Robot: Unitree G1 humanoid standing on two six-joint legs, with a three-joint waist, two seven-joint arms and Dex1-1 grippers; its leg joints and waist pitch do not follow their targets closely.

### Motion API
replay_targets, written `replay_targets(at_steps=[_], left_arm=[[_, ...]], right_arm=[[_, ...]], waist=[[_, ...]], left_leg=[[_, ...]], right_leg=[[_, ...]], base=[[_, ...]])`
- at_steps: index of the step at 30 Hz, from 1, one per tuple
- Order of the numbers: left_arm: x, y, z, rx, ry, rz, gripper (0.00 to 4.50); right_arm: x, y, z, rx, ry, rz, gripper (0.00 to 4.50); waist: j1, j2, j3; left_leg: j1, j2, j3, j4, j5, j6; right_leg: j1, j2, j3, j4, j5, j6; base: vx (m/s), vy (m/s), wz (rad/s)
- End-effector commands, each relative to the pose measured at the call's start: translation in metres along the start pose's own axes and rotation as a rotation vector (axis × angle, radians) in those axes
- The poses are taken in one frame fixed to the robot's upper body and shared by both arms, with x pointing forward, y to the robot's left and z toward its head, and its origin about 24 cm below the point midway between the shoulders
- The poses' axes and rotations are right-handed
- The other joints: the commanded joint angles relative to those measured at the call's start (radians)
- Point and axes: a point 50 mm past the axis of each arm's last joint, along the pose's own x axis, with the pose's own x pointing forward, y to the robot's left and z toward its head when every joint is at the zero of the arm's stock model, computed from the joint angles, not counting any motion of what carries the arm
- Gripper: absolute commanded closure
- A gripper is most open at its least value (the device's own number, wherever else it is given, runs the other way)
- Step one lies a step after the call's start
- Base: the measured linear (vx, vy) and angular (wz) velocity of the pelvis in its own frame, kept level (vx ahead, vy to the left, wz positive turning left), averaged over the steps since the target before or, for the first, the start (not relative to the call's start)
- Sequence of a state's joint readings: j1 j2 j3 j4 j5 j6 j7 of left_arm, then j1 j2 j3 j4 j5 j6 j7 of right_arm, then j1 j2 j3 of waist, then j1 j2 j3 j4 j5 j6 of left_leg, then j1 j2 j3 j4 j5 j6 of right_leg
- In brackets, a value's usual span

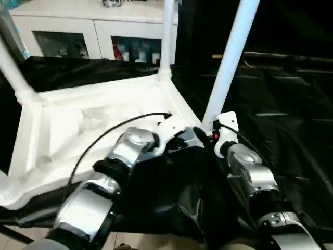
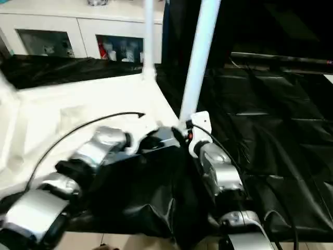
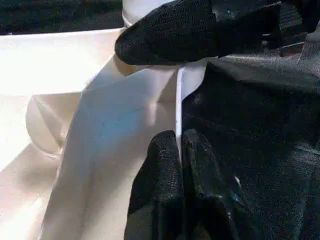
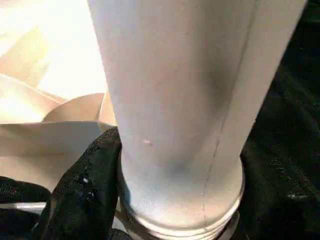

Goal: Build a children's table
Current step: Rotate leg to tighten

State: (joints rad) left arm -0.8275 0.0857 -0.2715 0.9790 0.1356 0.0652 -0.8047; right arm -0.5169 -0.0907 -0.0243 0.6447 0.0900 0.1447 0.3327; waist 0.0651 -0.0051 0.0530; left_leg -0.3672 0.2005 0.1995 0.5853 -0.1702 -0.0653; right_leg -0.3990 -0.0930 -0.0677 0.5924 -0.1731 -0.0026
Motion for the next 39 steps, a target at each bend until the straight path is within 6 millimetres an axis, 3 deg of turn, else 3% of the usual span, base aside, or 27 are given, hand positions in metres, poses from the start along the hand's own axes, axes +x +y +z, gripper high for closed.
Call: replay_targets(at_steps=[1, 7, 11, 13, 16, 20, 25, 28, 29, 32, 35, 38, 39], left_arm=[[0.006, 0.001, 0.019, 0.010, -0.070, 0.053, 4.50], [-0.001, 0.001, 0.015, 0.057, -0.083, -0.026, 4.50], [-0.011, 0.000, 0.008, 0.080, -0.093, -0.115, 4.50], [-0.024, -0.001, -0.001, 0.119, -0.101, -0.211, 4.50], [-0.035, 0.000, -0.007, 0.110, -0.113, -0.275, 4.50], [-0.047, 0.001, -0.013, 0.103, -0.102, -0.343, 4.50], [-0.056, 0.001, -0.017, 0.109, -0.095, -0.384, 4.50], [-0.059, 0.000, -0.018, 0.112, -0.092, -0.398, 4.50], [-0.059, 0.000, -0.018, 0.113, -0.089, -0.400, 4.50], [-0.059, 0.000, -0.018, 0.114, -0.090, -0.398, 4.50], [-0.059, 0.000, -0.018, 0.115, -0.092, -0.395, 4.50], [-0.059, 0.000, -0.018, 0.116, -0.090, -0.394, 4.50], [-0.059, 0.000, -0.018, 0.116, -0.090, -0.394, 4.50]], right_arm=[[0.008, 0.036, -0.011, 0.020, 0.044, 0.160, 1.08], [0.003, 0.032, -0.001, -0.020, 0.005, 0.289, 0.68], [-0.011, 0.021, 0.002, -0.096, 0.011, 0.445, 0.68], [-0.029, 0.010, 0.006, -0.162, 0.025, 0.594, 0.68], [-0.040, 0.000, 0.010, -0.196, 0.049, 0.668, 0.68], [-0.049, -0.008, 0.014, -0.226, 0.058, 0.719, 0.68], [-0.054, -0.012, 0.015, -0.239, 0.079, 0.764, 0.68], [-0.055, -0.011, 0.013, -0.247, 0.096, 0.786, 0.68], [-0.055, -0.010, 0.013, -0.249, 0.100, 0.791, 0.93], [-0.054, -0.008, 0.013, -0.242, 0.098, 0.797, 1.04], [-0.053, -0.007, 0.012, -0.240, 0.098, 0.804, 1.41], [-0.054, -0.006, 0.011, -0.239, 0.102, 0.811, 1.47], [-0.055, -0.006, 0.010, -0.238, 0.104, 0.813, 1.70]], waist=[[-0.003, -0.011, -0.058], [-0.005, -0.014, -0.059], [0.002, -0.017, -0.061], [0.004, -0.017, -0.064], [0.011, -0.015, -0.066], [0.019, -0.011, -0.069], [0.027, -0.007, -0.067], [0.028, -0.011, -0.065], [0.028, -0.012, -0.065], [0.027, -0.012, -0.064], [0.027, -0.013, -0.065], [0.028, -0.010, -0.066], [0.027, -0.011, -0.066]], left_leg=[[0.019, 0.023, -0.021, -0.075, -0.337, 0.021], [0.013, 0.025, -0.022, -0.076, -0.322, 0.034], [0.009, 0.027, -0.019, -0.073, -0.291, 0.056], [0.005, 0.028, -0.019, -0.072, -0.256, 0.068], [0.007, 0.032, -0.013, -0.067, -0.220, 0.088], [0.006, 0.035, -0.010, -0.064, -0.179, 0.088], [0.014, 0.039, -0.009, -0.067, -0.213, 0.068], [0.011, 0.037, -0.010, -0.069, -0.225, 0.057], [0.011, 0.036, -0.010, -0.069, -0.227, 0.054], [0.012, 0.036, -0.011, -0.070, -0.228, 0.049], [0.012, 0.036, -0.011, -0.070, -0.223, 0.049], [0.011, 0.036, -0.011, -0.069, -0.212, 0.050], [0.010, 0.035, -0.011, -0.069, -0.211, 0.052]], right_leg=[[0.027, -0.056, 0.035, -0.102, -0.464, -0.133], [0.032, -0.058, 0.035, -0.099, -0.452, -0.137], [0.038, -0.057, 0.038, -0.090, -0.386, -0.155], [0.045, -0.056, 0.038, -0.082, -0.328, -0.174], [0.044, -0.054, 0.039, -0.071, -0.249, -0.210], [0.044, -0.051, 0.037, -0.058, -0.183, -0.238], [0.039, -0.053, 0.039, -0.062, -0.213, -0.243], [0.041, -0.054, 0.039, -0.064, -0.249, -0.227], [0.041, -0.055, 0.039, -0.066, -0.263, -0.221], [0.040, -0.055, 0.040, -0.069, -0.283, -0.211], [0.039, -0.054, 0.040, -0.067, -0.274, -0.211], [0.041, -0.054, 0.039, -0.065, -0.260, -0.212], [0.041, -0.053, 0.039, -0.065, -0.252, -0.214]], base=[[0.000, 0.000, 0.00], [0.000, 0.000, 0.00], [0.000, 0.000, 0.00], [0.000, 0.000, 0.00], [0.000, 0.000, 0.00], [0.000, 0.000, 0.00], [0.000, 0.000, 0.00], [0.000, 0.000, 0.00], [0.000, 0.000, 0.00], [0.000, 0.000, 0.00], [0.000, 0.000, 0.00], [0.000, 0.000, 0.00], [0.000, 0.000, 0.00]])
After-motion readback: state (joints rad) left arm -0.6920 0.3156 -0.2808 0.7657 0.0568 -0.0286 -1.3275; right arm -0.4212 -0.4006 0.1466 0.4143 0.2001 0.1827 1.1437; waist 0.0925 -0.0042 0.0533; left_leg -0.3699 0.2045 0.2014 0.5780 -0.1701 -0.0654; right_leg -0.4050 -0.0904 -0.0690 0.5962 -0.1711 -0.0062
